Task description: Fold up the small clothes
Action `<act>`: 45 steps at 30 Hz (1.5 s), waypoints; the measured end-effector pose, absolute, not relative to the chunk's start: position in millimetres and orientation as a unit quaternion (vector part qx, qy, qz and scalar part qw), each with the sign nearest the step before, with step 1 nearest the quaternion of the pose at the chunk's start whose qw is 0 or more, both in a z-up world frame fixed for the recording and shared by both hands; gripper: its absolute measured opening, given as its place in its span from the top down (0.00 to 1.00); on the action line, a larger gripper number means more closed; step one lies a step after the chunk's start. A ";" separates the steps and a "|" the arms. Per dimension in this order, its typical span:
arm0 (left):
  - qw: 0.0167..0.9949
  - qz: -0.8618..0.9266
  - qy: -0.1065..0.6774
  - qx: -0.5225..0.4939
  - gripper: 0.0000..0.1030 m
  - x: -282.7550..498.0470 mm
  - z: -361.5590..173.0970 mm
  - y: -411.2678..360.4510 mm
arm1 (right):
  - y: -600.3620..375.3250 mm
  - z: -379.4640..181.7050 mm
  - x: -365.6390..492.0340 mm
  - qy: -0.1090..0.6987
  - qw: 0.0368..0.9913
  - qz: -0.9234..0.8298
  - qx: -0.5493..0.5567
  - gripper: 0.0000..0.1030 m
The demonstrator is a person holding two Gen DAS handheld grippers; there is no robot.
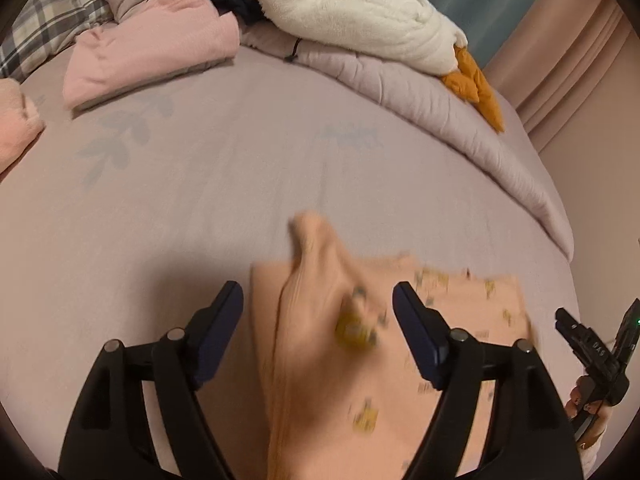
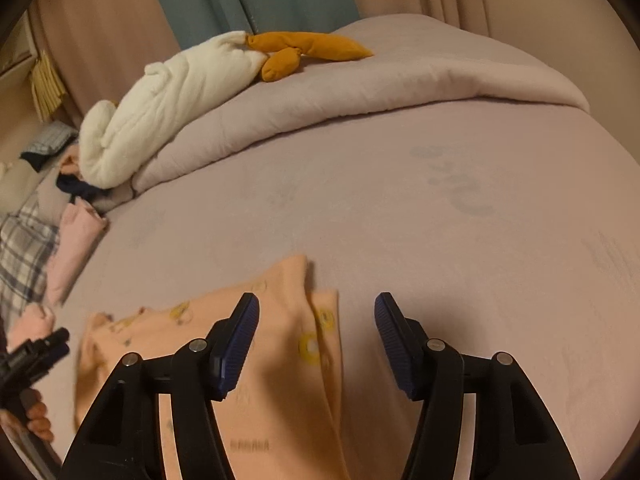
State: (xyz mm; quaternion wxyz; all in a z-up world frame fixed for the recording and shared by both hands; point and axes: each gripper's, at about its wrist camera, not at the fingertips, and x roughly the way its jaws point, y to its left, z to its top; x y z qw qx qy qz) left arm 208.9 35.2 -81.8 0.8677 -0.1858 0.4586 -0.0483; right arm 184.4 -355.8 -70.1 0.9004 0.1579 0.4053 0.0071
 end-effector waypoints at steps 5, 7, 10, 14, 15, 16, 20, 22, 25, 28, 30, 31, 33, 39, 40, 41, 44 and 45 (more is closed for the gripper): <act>0.852 -0.054 0.489 -0.181 0.25 175.0 -100.4 29.3 | -359.4 -79.1 140.6 0.407 0.891 0.024 0.198 0.32; 0.845 -0.061 0.503 -0.174 0.25 164.2 -109.7 25.7 | -358.5 -89.1 130.4 0.412 0.885 0.026 0.216 0.32; 0.843 -0.052 0.511 -0.162 0.26 150.4 -120.3 22.2 | -352.7 -100.3 117.7 0.422 0.880 0.012 0.218 0.32; 0.839 -0.072 0.514 -0.164 0.26 135.6 -129.5 17.7 | -341.8 -111.5 107.0 0.434 0.872 0.010 0.224 0.32; 0.842 -0.073 0.510 -0.161 0.26 132.7 -130.0 16.3 | -341.3 -112.8 105.3 0.435 0.870 0.013 0.229 0.32; 0.843 -0.074 0.509 -0.159 0.27 131.5 -130.3 15.0 | -340.1 -115.0 104.3 0.438 0.867 0.019 0.237 0.32; 0.834 -0.096 0.512 -0.182 0.51 129.4 -134.5 11.4 | -334.4 -121.2 103.8 0.437 0.863 0.018 0.252 0.32; 0.828 -0.105 0.515 -0.196 0.60 131.3 -137.0 10.5 | -332.7 -125.0 105.1 0.434 0.861 0.021 0.264 0.32; 0.822 -0.114 0.515 -0.216 0.81 132.7 -140.6 9.5 | -328.7 -131.2 108.7 0.427 0.859 0.032 0.279 0.32; 0.817 -0.108 0.518 -0.230 0.90 134.9 -143.4 7.1 | -328.2 -134.6 114.4 0.415 0.860 0.042 0.294 0.44; 0.822 -0.103 0.513 -0.225 0.91 131.6 -138.2 5.2 | -327.6 -136.6 120.7 0.414 0.859 0.045 0.297 0.73; 0.824 -0.101 0.511 -0.222 0.92 129.7 -135.1 4.0 | -327.3 -137.8 123.9 0.416 0.857 0.048 0.300 0.83; 0.828 -0.102 0.507 -0.218 0.92 124.3 -128.0 3.9 | -329.0 -136.2 122.4 0.414 0.854 0.049 0.311 0.85; 0.832 -0.116 0.499 -0.213 0.92 97.0 -106.6 0.9 | -329.2 -108.3 91.6 0.383 0.873 0.054 0.296 0.88; 0.832 -0.120 0.499 -0.208 0.92 91.0 -104.0 -1.8 | -328.5 -102.7 84.4 0.381 0.876 0.055 0.290 0.88; 0.833 -0.124 0.500 -0.204 0.92 82.0 -101.4 -3.9 | -327.2 -98.3 78.1 0.379 0.880 0.053 0.282 0.88; 0.828 -0.132 0.505 -0.207 0.92 61.9 -99.9 -5.6 | -326.7 -90.7 60.8 0.380 0.885 0.045 0.265 0.88; 0.825 -0.132 0.508 -0.208 0.92 52.2 -100.1 -5.7 | -327.6 -89.7 53.8 0.382 0.885 0.045 0.264 0.88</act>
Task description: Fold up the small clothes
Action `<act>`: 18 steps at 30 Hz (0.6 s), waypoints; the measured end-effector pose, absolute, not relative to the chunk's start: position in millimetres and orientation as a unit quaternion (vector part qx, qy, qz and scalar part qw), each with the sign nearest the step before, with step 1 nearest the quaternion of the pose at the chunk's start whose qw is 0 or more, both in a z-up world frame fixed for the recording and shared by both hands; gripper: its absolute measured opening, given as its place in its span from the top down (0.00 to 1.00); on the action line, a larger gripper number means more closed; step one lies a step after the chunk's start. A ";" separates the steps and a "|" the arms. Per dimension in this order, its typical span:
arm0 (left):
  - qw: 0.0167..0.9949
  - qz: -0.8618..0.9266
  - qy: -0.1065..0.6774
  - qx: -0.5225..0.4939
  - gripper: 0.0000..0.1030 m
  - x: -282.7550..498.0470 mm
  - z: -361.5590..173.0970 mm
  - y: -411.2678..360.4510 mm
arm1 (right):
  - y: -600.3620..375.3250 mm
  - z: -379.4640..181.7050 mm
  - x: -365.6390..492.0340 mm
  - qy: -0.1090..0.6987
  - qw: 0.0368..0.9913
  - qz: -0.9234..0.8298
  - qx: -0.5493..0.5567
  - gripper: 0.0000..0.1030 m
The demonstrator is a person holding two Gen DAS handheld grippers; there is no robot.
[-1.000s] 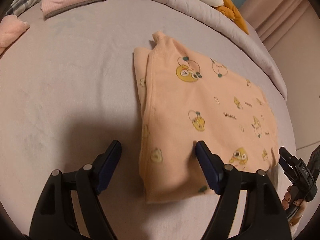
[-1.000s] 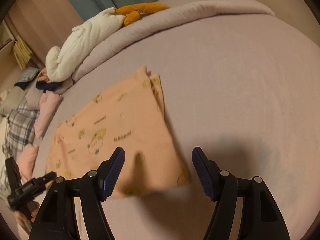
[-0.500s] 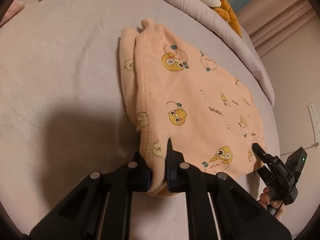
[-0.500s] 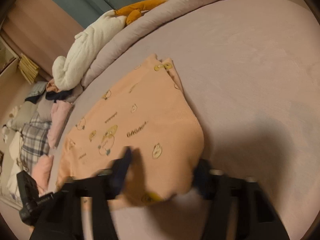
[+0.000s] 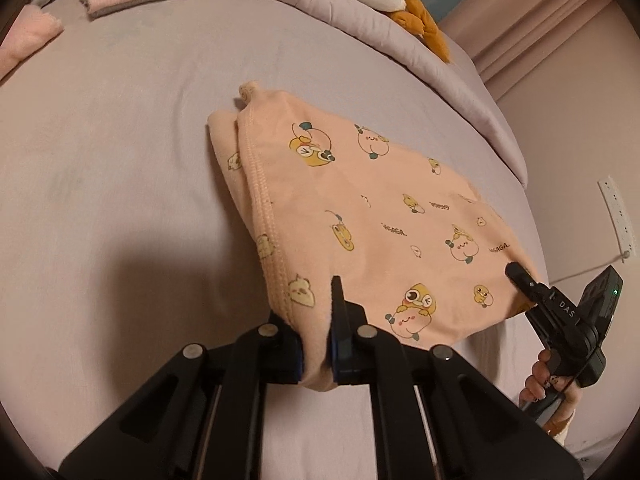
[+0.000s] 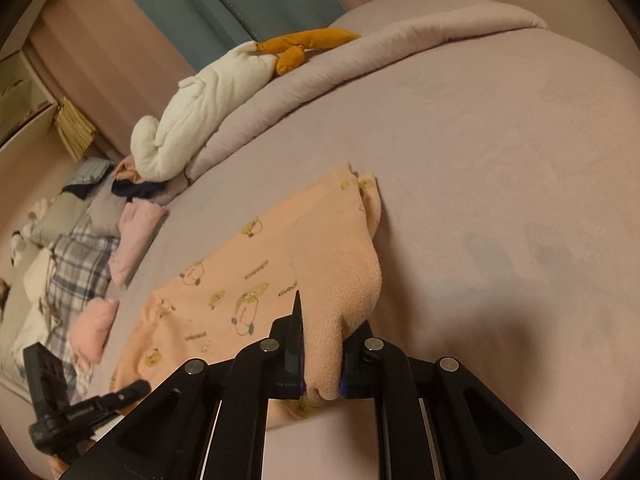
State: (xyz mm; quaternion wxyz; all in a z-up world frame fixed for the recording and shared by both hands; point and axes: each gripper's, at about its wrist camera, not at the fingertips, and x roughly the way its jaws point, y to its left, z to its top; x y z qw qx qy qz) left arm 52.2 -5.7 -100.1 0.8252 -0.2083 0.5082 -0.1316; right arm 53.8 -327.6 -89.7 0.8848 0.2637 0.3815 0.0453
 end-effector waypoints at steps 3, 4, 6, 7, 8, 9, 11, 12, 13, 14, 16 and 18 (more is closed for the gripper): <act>0.824 -0.134 0.512 -0.204 0.92 34.1 -99.6 -5.7 | -327.8 -89.9 35.1 0.388 0.884 0.038 0.257 0.88; 0.823 -0.137 0.513 -0.202 0.92 28.8 -100.2 -6.5 | -326.6 -89.7 32.7 0.390 0.885 0.033 0.252 0.88; 0.821 -0.139 0.517 -0.199 0.92 20.2 -102.4 -7.1 | -324.7 -89.5 23.9 0.392 0.887 0.025 0.243 0.88; 0.821 -0.139 0.518 -0.195 0.92 17.1 -104.0 -8.5 | -324.3 -89.2 19.5 0.393 0.887 0.022 0.240 0.88; 0.821 -0.137 0.520 -0.191 0.92 14.4 -105.2 -9.3 | -324.0 -89.5 14.9 0.393 0.888 0.019 0.239 0.88; 0.822 -0.134 0.520 -0.189 0.92 10.5 -106.3 -9.4 | -323.1 -89.6 11.9 0.396 0.887 0.018 0.236 0.88; 0.822 -0.134 0.521 -0.188 0.92 11.0 -108.4 -10.0 | -321.7 -90.1 8.8 0.399 0.888 0.015 0.229 0.88; 0.821 -0.131 0.522 -0.189 0.91 11.3 -110.5 -9.7 | -321.5 -91.5 7.9 0.400 0.888 0.013 0.227 0.88; 0.820 -0.129 0.524 -0.188 0.91 13.4 -112.5 -11.2 | -321.8 -93.9 8.1 0.404 0.886 0.012 0.227 0.88; 0.820 -0.126 0.527 -0.187 0.91 15.4 -114.5 -11.4 | -323.5 -97.7 9.3 0.407 0.884 0.011 0.231 0.88; 0.820 -0.119 0.531 -0.179 0.89 14.9 -118.3 -12.0 | -326.8 -103.3 10.1 0.414 0.878 0.009 0.240 0.88; 0.820 -0.112 0.532 -0.177 0.87 10.4 -119.9 -10.9 | -330.3 -107.4 10.3 0.418 0.875 0.003 0.244 0.88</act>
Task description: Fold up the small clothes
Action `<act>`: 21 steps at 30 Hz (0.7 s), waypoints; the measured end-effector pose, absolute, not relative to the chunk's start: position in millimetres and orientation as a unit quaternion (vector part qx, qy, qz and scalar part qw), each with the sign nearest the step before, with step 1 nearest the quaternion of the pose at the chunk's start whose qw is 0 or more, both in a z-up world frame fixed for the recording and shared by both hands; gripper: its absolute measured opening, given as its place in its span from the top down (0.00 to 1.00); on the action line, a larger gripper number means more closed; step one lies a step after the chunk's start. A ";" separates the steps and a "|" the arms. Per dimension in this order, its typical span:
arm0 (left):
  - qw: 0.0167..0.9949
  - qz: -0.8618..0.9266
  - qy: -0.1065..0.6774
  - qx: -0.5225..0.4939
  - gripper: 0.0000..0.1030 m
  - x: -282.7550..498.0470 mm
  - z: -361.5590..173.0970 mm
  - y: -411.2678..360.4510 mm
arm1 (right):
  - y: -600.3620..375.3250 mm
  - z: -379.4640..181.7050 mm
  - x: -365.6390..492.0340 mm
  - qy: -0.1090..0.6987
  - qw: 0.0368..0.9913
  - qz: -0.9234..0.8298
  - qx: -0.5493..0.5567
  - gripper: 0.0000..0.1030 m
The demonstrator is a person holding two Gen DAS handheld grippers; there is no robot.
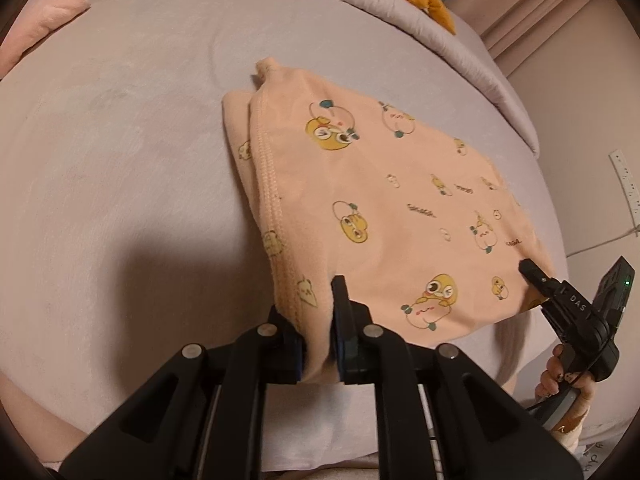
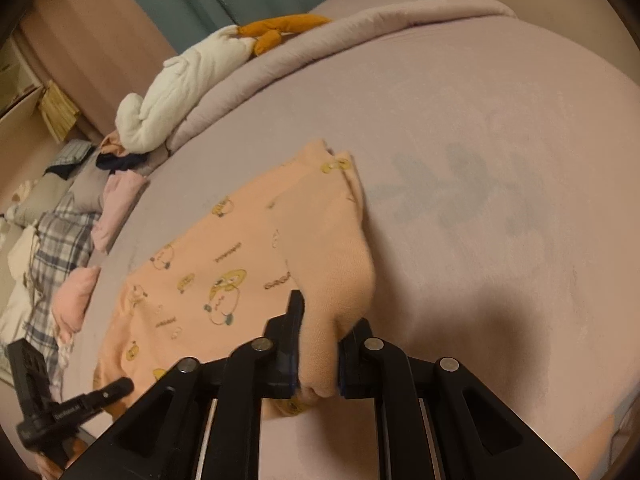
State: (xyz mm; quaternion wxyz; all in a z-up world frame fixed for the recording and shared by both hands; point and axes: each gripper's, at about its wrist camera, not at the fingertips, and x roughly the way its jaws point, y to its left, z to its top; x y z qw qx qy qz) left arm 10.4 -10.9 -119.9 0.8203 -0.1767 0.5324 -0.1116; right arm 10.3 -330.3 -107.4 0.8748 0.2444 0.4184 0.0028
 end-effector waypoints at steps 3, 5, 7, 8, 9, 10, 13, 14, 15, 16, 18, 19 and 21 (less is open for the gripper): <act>0.819 -0.108 0.535 -0.175 0.82 11.7 -120.2 -10.6 | -334.5 -108.1 7.0 0.422 0.874 -0.005 0.239 0.69; 0.819 -0.104 0.536 -0.175 0.80 7.8 -119.6 -7.0 | -339.0 -107.7 0.9 0.416 0.877 -0.012 0.241 0.51; 0.818 -0.102 0.537 -0.179 0.80 8.6 -119.1 -4.8 | -343.6 -110.3 -3.4 0.413 0.875 -0.010 0.252 0.47; 0.818 -0.101 0.537 -0.180 0.79 7.2 -118.9 -2.5 | -345.8 -113.7 -3.6 0.416 0.872 -0.009 0.260 0.47; 0.818 -0.100 0.537 -0.179 0.78 8.0 -118.3 -1.7 | -347.7 -118.2 -3.1 0.421 0.866 -0.007 0.270 0.47; 0.820 -0.097 0.536 -0.178 0.77 8.0 -117.5 -0.8 | -348.7 -123.2 -2.6 0.426 0.861 -0.006 0.278 0.47; 0.825 -0.087 0.531 -0.174 0.70 5.5 -114.0 3.7 | -348.4 -137.7 -0.7 0.433 0.848 0.003 0.307 0.47; 0.827 -0.084 0.529 -0.173 0.69 4.1 -112.8 5.1 | -347.9 -139.0 -0.3 0.428 0.847 0.007 0.315 0.47; 0.828 -0.082 0.526 -0.173 0.67 3.3 -111.4 6.3 | -346.4 -140.3 1.3 0.422 0.847 0.013 0.324 0.47; 0.829 -0.081 0.526 -0.174 0.66 2.8 -110.4 7.9 | -345.5 -140.6 3.3 0.419 0.847 0.018 0.327 0.47; 0.832 -0.077 0.521 -0.176 0.65 3.0 -108.3 10.0 | -342.4 -140.1 7.5 0.407 0.850 0.021 0.334 0.56; 0.832 -0.076 0.520 -0.175 0.65 2.3 -108.3 11.3 | -339.8 -139.8 9.2 0.403 0.852 0.016 0.334 0.75; 0.833 -0.071 0.520 -0.176 0.65 1.2 -107.1 13.7 | -331.6 -136.8 15.6 0.405 0.858 0.014 0.317 0.86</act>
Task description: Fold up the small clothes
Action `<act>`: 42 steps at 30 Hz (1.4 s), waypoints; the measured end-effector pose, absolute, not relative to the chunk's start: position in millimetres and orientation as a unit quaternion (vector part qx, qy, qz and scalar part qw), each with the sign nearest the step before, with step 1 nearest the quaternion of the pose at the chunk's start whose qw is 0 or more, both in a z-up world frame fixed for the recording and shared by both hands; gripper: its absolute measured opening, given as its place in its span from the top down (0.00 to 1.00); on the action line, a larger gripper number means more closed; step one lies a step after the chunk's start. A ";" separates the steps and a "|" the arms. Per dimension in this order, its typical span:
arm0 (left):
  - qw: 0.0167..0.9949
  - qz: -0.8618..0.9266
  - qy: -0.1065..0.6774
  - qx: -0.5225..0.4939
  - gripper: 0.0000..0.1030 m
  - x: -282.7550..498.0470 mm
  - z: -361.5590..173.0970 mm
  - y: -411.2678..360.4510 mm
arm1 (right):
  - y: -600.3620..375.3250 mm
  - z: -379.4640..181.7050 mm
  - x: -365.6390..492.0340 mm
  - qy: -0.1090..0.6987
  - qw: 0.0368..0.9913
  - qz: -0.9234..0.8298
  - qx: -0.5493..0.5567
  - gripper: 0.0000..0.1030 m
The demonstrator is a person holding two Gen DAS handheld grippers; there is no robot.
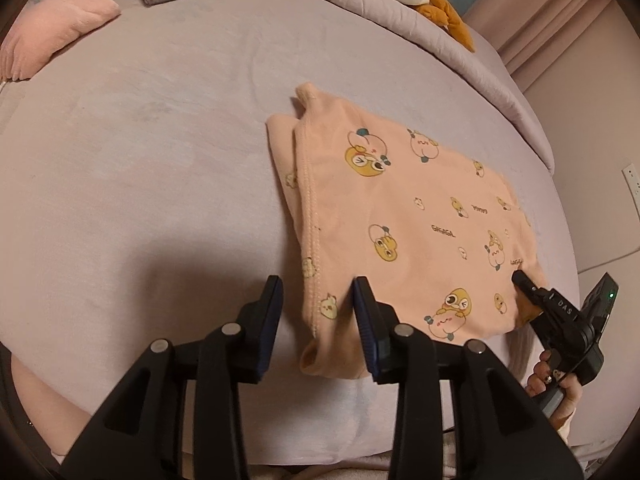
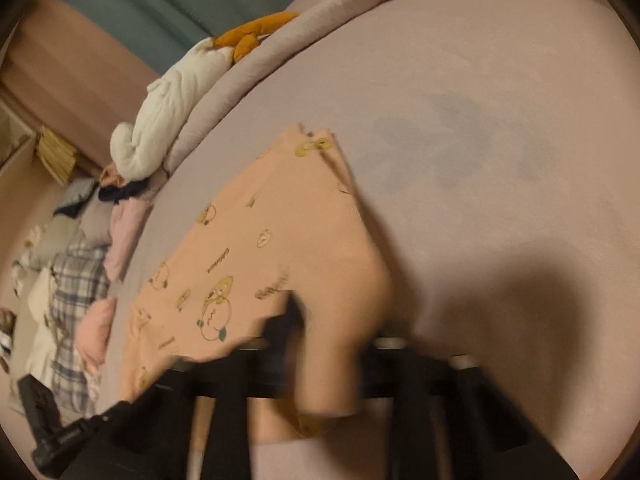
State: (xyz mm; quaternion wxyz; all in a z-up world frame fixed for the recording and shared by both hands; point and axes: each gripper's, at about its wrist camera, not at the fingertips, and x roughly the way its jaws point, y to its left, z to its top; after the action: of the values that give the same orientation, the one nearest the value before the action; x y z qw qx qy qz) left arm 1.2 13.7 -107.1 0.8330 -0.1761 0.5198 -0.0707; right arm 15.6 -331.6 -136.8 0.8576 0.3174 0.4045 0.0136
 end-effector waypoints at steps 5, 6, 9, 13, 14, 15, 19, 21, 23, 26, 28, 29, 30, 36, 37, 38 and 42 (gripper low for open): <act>0.835 -0.066 0.517 -0.176 0.61 -4.5 -104.9 20.5 | -307.7 -101.7 22.6 0.380 0.895 0.000 0.234 0.87; 0.836 -0.064 0.515 -0.177 0.61 -5.5 -104.4 22.5 | -298.2 -88.2 24.1 0.372 0.905 0.005 0.208 0.87; 0.839 -0.058 0.510 -0.179 0.61 -7.1 -102.3 29.0 | -276.4 -62.8 27.6 0.353 0.920 0.034 0.167 0.88; 0.841 -0.052 0.507 -0.180 0.61 -11.4 -100.7 37.2 | -233.4 -36.2 31.7 0.328 0.933 0.100 0.106 0.88; 0.842 -0.050 0.506 -0.181 0.61 -13.2 -100.5 40.1 | -217.8 -32.2 31.1 0.325 0.934 0.122 0.087 0.88; 0.842 -0.046 0.506 -0.182 0.61 -14.5 -100.7 43.3 | -209.3 -32.3 30.1 0.324 0.933 0.136 0.075 0.88; 0.842 -0.033 0.507 -0.183 0.61 -14.5 -101.2 46.8 | -164.3 -41.6 31.4 0.341 0.917 0.204 0.027 0.88; 0.841 -0.029 0.507 -0.185 0.61 -15.9 -102.6 49.8 | -147.0 -52.1 32.2 0.358 0.907 0.223 0.010 0.88; 0.840 -0.026 0.508 -0.188 0.61 -17.1 -103.7 52.2 | -133.9 -65.7 35.2 0.380 0.893 0.241 0.001 0.87; 0.838 -0.024 0.512 -0.190 0.61 -16.6 -105.3 53.3 | -119.3 -89.9 45.3 0.425 0.868 0.257 -0.008 0.87; 0.836 -0.024 0.514 -0.191 0.61 -16.4 -105.4 53.4 | -116.1 -103.7 44.5 0.446 0.858 0.254 -0.027 0.87; 0.836 -0.025 0.514 -0.192 0.61 -16.2 -105.1 53.7 | -116.5 -106.7 43.6 0.449 0.857 0.251 -0.030 0.87; 0.835 -0.028 0.514 -0.192 0.59 -15.8 -104.1 52.7 | -117.6 -107.3 42.4 0.451 0.856 0.251 -0.029 0.86; 0.840 -0.067 0.500 -0.201 0.47 -9.3 -84.5 45.4 | -141.1 -87.3 29.2 0.440 0.857 0.266 0.007 0.44; 0.841 -0.075 0.496 -0.204 0.45 -9.0 -81.5 43.7 | -145.6 -84.2 26.5 0.434 0.861 0.263 0.011 0.43; 0.842 -0.085 0.491 -0.207 0.42 -7.3 -77.0 41.5 | -150.6 -81.2 24.2 0.430 0.864 0.262 0.013 0.43; 0.842 -0.133 0.478 -0.212 0.36 5.0 -66.4 24.3 | -173.3 -72.0 15.3 0.419 0.878 0.230 0.026 0.42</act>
State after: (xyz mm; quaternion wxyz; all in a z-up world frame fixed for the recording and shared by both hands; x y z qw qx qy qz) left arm 5.0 24.3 -66.4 0.8418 -0.2117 0.4783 -0.1335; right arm 15.3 -173.3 -72.0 0.8779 0.0261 0.4192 0.2297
